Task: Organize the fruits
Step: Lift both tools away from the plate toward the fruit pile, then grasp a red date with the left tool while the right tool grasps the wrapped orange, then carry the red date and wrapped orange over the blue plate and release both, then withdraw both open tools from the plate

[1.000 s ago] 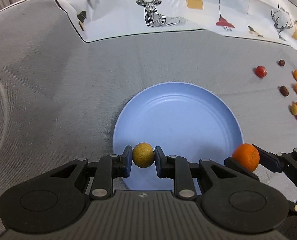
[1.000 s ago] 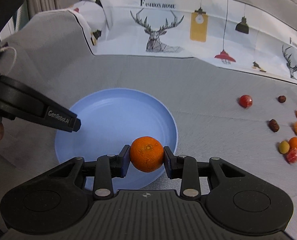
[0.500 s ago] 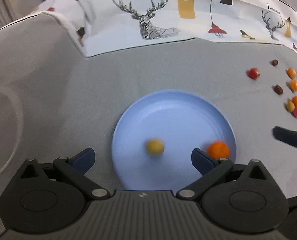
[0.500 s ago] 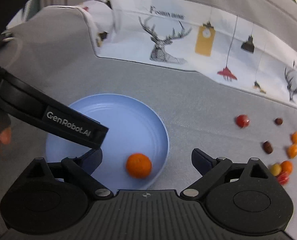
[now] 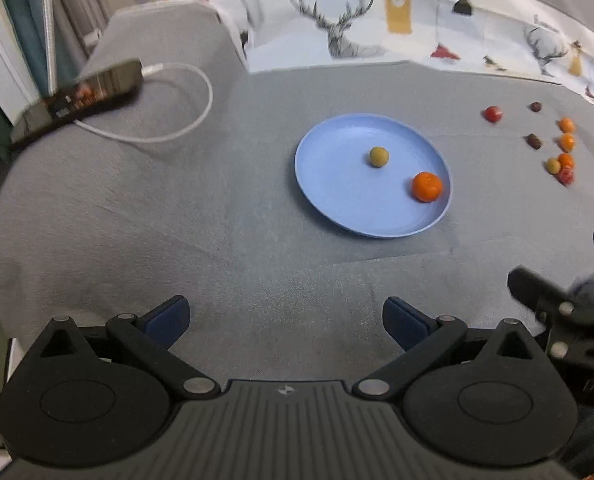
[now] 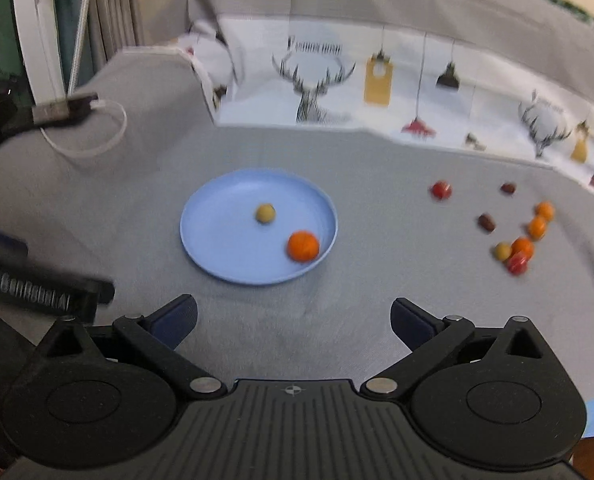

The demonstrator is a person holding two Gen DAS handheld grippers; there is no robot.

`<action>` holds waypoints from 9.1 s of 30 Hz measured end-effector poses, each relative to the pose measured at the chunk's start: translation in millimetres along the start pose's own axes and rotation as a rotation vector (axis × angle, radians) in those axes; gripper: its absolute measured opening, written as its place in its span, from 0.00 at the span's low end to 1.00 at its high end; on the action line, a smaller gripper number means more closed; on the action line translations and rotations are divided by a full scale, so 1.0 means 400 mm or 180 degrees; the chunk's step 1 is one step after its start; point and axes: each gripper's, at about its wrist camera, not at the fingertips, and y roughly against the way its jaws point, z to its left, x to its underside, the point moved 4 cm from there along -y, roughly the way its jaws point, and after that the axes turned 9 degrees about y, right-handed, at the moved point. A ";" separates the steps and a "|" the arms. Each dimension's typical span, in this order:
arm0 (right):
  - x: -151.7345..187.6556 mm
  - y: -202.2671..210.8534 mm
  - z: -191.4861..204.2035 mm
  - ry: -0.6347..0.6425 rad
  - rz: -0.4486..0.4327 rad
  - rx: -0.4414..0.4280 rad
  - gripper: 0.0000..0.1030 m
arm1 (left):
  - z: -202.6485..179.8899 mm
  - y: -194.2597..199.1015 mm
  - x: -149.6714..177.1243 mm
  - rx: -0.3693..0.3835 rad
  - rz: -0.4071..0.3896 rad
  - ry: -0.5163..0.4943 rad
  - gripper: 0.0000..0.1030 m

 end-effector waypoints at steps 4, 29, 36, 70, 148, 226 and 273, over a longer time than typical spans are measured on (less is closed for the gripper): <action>0.011 0.089 0.007 0.0063 -0.0240 0.0108 0.99 | -0.011 0.071 0.014 0.0095 -0.0188 0.0052 1.00; 0.054 0.279 -0.008 -0.0044 -0.0648 0.0460 0.99 | -0.021 0.229 0.074 0.0288 -0.0606 0.0078 1.00; 0.056 0.262 -0.018 -0.0057 -0.0588 0.0414 0.99 | -0.023 0.206 0.072 0.0281 -0.0526 0.0057 1.00; 0.168 0.066 -0.595 -0.1307 -0.0170 0.1345 0.99 | -0.539 -0.090 -0.187 0.0571 -0.0093 -0.0625 1.00; 0.070 0.052 -0.663 -0.1089 -0.1083 0.0725 0.37 | -0.490 -0.050 -0.191 0.0723 -0.0032 -0.0706 0.34; 0.025 0.204 -0.049 -0.0086 -0.0661 -0.0081 0.37 | -0.045 0.125 -0.039 0.0704 -0.0307 0.0257 0.34; 0.020 -0.049 -0.037 -0.0364 0.0253 -0.0395 0.96 | -0.025 -0.124 -0.098 0.0206 0.0167 -0.0034 1.00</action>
